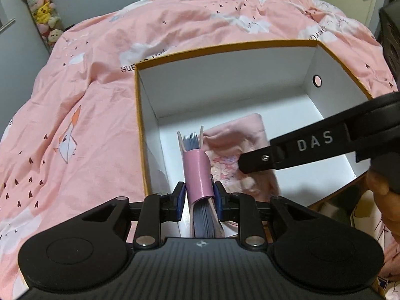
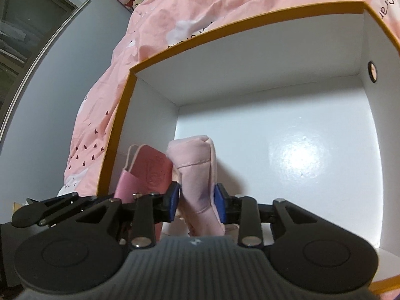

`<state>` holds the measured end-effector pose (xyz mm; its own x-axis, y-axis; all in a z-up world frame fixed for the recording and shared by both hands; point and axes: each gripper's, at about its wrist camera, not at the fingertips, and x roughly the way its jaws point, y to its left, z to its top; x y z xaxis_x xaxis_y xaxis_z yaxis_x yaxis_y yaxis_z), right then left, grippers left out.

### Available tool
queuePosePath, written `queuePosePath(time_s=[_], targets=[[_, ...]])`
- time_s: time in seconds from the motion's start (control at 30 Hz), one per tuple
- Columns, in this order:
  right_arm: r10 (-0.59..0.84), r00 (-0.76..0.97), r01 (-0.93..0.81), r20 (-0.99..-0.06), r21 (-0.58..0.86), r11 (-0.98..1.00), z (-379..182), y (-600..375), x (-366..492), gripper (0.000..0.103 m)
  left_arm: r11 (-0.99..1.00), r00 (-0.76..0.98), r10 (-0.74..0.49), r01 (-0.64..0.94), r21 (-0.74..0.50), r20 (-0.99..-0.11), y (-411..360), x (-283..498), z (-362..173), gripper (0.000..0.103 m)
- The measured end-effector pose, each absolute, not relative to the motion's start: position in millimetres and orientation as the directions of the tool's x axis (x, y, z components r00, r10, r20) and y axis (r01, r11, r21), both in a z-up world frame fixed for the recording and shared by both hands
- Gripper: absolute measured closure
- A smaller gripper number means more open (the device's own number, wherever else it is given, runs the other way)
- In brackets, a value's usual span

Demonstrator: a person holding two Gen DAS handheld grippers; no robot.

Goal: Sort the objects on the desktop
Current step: 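Carry the pen pouch and pink bag with both grippers into the orange box, then lower the pink bag into the box and open the right gripper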

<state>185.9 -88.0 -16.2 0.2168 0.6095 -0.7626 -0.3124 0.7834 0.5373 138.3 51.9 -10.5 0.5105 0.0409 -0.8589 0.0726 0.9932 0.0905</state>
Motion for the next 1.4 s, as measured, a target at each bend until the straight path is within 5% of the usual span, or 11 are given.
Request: queuePosePath(time_s=[0.37,0.47,0.53,0.9,1.27,1.4], targets=[[0.673,0.191,-0.27,-0.715,0.621,0.736,-28.3,-84.3,190.5,0.063,0.992,0.525,-0.015,0.111,0.052,-0.851,58.5,134.3,-8.0,0.069],[0.692,0.183,-0.266,-0.698,0.643,0.718,-26.5,-82.5,188.6,0.065,0.992,0.562,-0.032,0.116,0.041,-0.827,63.7,127.2,0.4,0.063],[0.702,0.177,-0.258,-0.69,0.655,0.71,-25.4,-81.1,187.4,0.066,0.993,0.583,-0.051,0.118,0.023,-0.811,69.4,121.4,8.1,0.049],[0.673,0.19,-0.276,-0.714,0.619,0.735,-22.4,-62.8,184.3,0.062,0.994,0.654,-0.104,0.102,-0.048,-0.749,93.8,96.5,31.7,0.049],[0.66,0.194,-0.304,-0.726,0.595,0.744,-17.7,-47.2,182.2,0.07,0.992,0.644,-0.126,0.066,-0.109,-0.755,106.1,97.8,17.4,0.049],[0.658,0.192,-0.3,-0.728,0.595,0.745,-20.7,-45.2,182.7,0.069,0.993,0.632,-0.115,0.049,-0.108,-0.767,105.8,104.2,8.4,0.042]])
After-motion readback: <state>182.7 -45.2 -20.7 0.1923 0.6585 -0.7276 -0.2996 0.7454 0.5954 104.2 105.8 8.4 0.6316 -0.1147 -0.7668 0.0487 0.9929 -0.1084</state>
